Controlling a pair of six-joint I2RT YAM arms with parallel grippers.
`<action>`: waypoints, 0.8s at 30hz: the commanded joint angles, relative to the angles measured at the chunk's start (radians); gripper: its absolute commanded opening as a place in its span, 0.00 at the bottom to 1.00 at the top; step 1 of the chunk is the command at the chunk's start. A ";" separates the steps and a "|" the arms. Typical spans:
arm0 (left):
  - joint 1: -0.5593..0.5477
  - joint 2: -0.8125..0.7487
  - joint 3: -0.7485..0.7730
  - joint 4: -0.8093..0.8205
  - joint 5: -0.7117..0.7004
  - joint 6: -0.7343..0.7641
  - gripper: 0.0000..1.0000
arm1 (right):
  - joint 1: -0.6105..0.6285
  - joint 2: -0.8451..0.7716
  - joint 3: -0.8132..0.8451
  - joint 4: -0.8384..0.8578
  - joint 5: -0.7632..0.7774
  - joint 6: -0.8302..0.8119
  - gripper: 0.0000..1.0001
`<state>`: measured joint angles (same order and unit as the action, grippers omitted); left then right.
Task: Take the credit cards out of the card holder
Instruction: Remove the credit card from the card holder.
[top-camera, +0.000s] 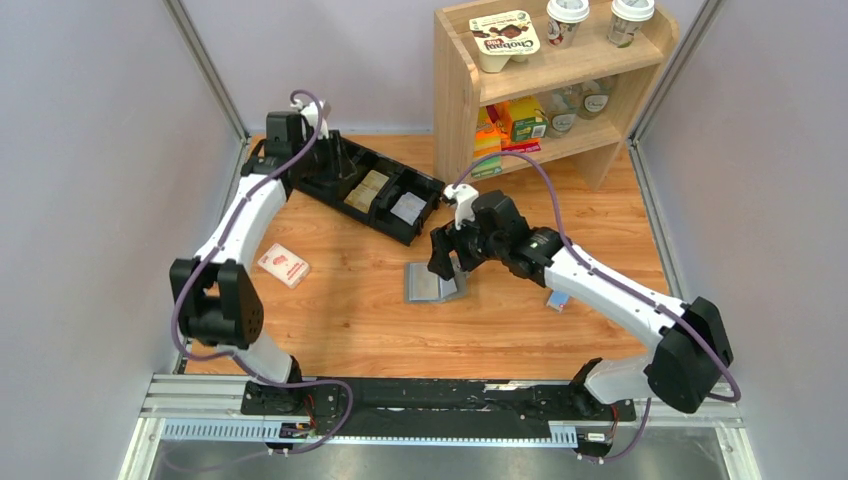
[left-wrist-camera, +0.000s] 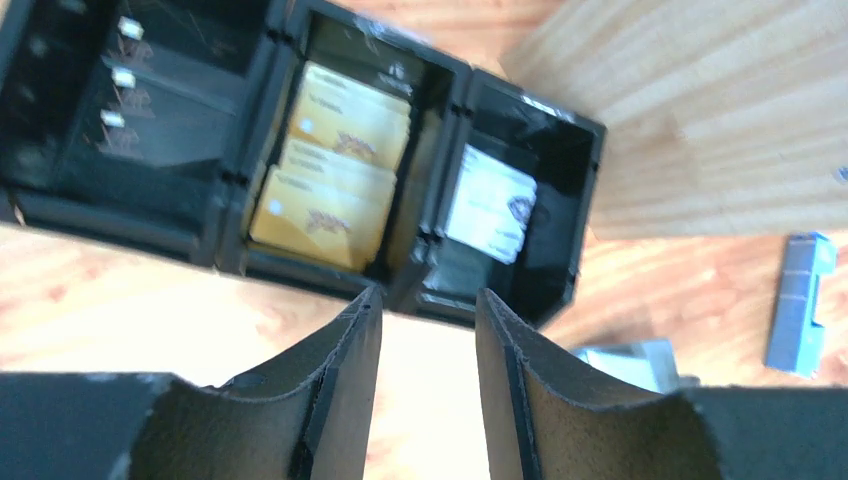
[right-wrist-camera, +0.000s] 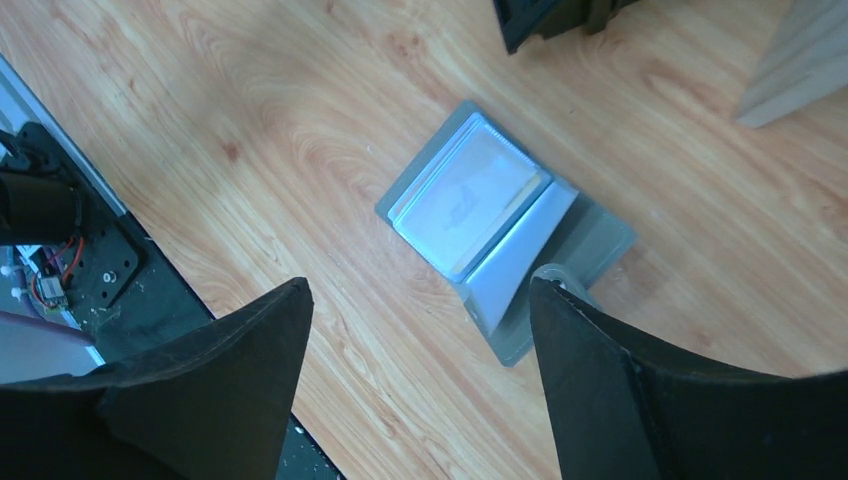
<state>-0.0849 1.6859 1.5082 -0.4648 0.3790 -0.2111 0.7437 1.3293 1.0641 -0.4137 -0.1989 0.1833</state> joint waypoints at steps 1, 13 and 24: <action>-0.070 -0.149 -0.181 0.083 -0.081 -0.142 0.47 | 0.039 0.074 0.031 0.018 0.009 0.022 0.79; -0.230 -0.371 -0.571 0.179 -0.066 -0.243 0.47 | 0.057 0.306 0.023 0.096 0.081 0.133 0.56; -0.332 -0.299 -0.631 0.276 0.023 -0.330 0.46 | -0.056 0.387 -0.168 0.269 0.026 0.366 0.32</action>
<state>-0.3862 1.3571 0.8761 -0.2707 0.3542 -0.4919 0.7475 1.7008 0.9821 -0.2775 -0.1120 0.4236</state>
